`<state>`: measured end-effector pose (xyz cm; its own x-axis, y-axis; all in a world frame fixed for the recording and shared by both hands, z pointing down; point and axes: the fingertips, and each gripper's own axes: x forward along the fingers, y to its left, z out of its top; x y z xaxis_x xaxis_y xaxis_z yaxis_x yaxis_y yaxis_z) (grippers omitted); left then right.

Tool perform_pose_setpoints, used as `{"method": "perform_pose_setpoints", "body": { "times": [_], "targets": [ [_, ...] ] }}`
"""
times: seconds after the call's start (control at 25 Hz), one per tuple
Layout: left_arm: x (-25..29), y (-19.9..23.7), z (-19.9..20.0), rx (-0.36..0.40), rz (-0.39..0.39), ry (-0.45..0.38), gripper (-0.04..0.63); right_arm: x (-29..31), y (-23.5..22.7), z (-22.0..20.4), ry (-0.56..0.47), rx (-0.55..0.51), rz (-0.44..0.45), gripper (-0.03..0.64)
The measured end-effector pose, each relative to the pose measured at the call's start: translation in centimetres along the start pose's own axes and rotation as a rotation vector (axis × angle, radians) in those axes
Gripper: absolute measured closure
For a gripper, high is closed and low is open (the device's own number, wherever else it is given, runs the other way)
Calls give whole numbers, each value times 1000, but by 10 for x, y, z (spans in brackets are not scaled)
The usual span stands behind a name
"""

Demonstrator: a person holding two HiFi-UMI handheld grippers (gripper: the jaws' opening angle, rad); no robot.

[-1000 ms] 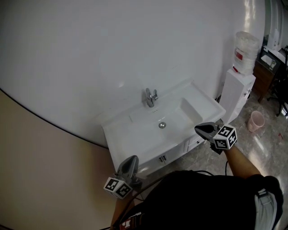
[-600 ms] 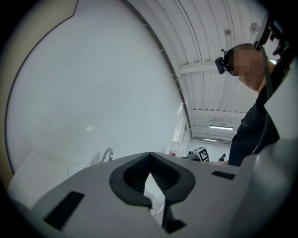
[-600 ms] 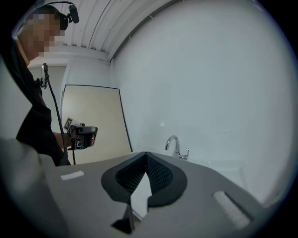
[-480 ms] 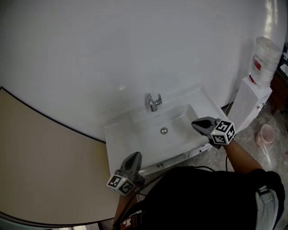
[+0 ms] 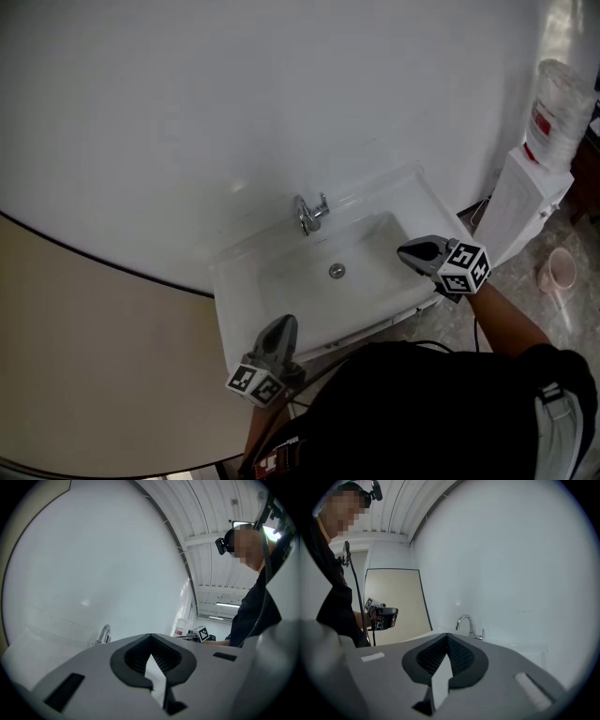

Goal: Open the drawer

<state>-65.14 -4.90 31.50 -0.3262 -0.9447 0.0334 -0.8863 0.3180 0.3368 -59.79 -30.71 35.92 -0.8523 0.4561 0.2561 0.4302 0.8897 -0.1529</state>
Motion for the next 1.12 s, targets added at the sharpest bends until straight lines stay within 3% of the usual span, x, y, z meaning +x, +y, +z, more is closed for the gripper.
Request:
{"method": "perform_pose_setpoints", "body": {
  "times": [0.12, 0.32, 0.68, 0.92, 1.12],
  "targets": [
    [21, 12, 1, -10, -47, 21, 594, 3, -13, -1, -1, 22, -52, 621],
    [58, 34, 2, -27, -207, 82, 594, 4, -14, 2, 8, 54, -178, 621],
    [91, 73, -17, 18, -476, 176, 594, 14, -6, -1, -22, 142, -431, 621],
    [107, 51, -46, 9, -635, 251, 595, -9, 8, -23, 0, 182, -570, 621],
    [115, 6, -70, -10, -744, 320, 594, -52, 15, -41, -14, 217, -664, 621]
  ]
}}
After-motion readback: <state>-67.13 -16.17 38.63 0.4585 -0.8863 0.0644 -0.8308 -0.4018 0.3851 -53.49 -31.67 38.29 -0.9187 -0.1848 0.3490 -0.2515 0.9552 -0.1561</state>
